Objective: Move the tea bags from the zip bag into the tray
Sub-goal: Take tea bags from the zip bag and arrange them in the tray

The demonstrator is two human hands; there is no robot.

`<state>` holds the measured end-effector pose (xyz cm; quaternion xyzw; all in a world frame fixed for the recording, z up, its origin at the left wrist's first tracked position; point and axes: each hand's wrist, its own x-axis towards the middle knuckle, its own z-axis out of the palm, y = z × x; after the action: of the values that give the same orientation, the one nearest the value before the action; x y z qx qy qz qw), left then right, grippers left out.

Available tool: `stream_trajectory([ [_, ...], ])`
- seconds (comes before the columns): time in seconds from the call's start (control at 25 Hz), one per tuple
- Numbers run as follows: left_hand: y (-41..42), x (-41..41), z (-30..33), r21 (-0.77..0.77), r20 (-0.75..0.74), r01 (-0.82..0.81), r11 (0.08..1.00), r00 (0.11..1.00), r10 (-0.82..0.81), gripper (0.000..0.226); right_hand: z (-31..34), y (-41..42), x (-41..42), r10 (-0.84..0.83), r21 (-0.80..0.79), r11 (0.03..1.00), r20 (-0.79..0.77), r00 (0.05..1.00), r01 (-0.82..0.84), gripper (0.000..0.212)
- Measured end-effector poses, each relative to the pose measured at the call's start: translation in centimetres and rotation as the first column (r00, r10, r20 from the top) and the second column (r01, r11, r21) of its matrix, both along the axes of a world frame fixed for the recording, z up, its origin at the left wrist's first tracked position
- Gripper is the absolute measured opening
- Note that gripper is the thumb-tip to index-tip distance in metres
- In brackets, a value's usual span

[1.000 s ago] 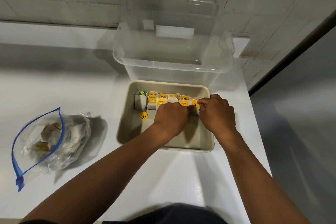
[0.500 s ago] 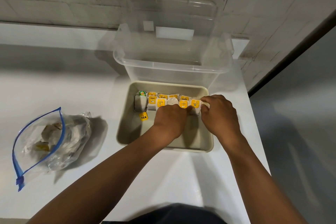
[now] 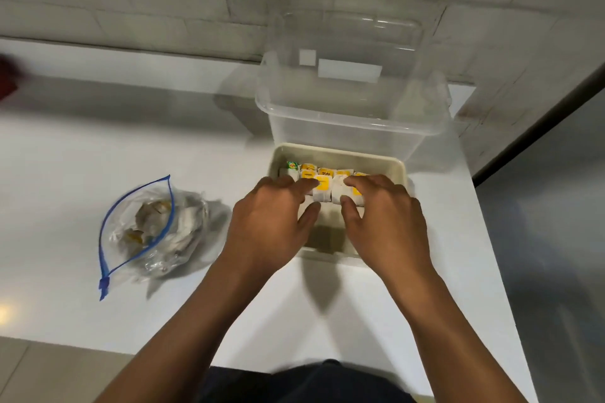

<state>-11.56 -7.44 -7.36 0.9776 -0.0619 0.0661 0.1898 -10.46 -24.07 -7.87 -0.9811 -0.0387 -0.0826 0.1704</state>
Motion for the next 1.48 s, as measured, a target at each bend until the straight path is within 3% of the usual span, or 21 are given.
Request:
stream_trajectory([
  [0.16,6.8,-4.0,0.6,0.018,0.074,-0.134,0.991,0.988,0.132,0.025,0.4,6.6,-1.3,0.22,0.221,0.955,-0.086,0.972,-0.197,0.029],
  [0.32,14.5,-8.4,0.4,-0.015,0.01,-0.352,0.936,0.936,0.352,0.013,0.1,14.0,-3.2,0.468,0.404,0.811,-0.013,0.884,-0.423,0.023],
  [0.4,17.4,-9.1,-0.1,-0.02,0.016,-0.387,0.922,0.922,0.388,0.014,-0.6,17.8,-3.5,0.528,0.364,0.794,-0.014,0.849,-0.487,0.026],
  [0.52,19.5,-8.2,-1.3,-0.032,-0.039,-0.349,0.937,0.937,0.348,0.022,-2.5,22.8,-3.3,0.595,0.168,0.801,-0.125,0.794,-0.574,0.025],
  [0.64,20.3,-7.4,-3.0,0.031,-0.221,-0.282,0.959,0.934,0.282,0.034,-4.0,25.8,-3.2,0.478,0.012,0.867,-0.295,0.827,-0.497,0.018],
  [0.8,22.1,-7.6,-5.2,0.048,-0.381,-0.276,0.96,0.883,0.274,0.036,-5.6,26.2,-3.7,0.315,-0.083,0.928,-0.351,0.882,-0.364,0.026],
  [1.04,23.2,-7.3,-4.6,0.162,-0.313,-0.266,0.95,0.899,0.305,0.048,-4.6,28.4,-4.1,0.196,0.043,0.98,-0.315,0.929,-0.192,0.029],
  [1.2,23.7,-6.3,-3.7,0.141,-0.341,-0.229,0.963,0.902,0.264,0.043,-4.9,30.3,-3.4,0.174,-0.064,0.977,-0.325,0.93,-0.205,0.026],
  [1.28,24.1,-6.1,-3.6,0.13,-0.337,-0.209,0.969,0.91,0.241,0.041,-5.9,30.4,-3.2,0.12,-0.022,0.99,-0.361,0.925,-0.137,0.019],
  [1.36,24.7,-6.1,-3.7,0.063,-0.351,-0.226,0.972,0.907,0.234,0.042,-6.6,30.2,-3.3,0.069,0.088,0.995,-0.38,0.923,-0.038,0.015],
  [1.48,25.7,-6.3,-3.3,-0.293,-0.376,-0.339,0.894,0.901,0.219,0.034,-6.9,29.5,-3.7,0.139,0.119,0.986,-0.237,0.961,-0.113,0.02],
])
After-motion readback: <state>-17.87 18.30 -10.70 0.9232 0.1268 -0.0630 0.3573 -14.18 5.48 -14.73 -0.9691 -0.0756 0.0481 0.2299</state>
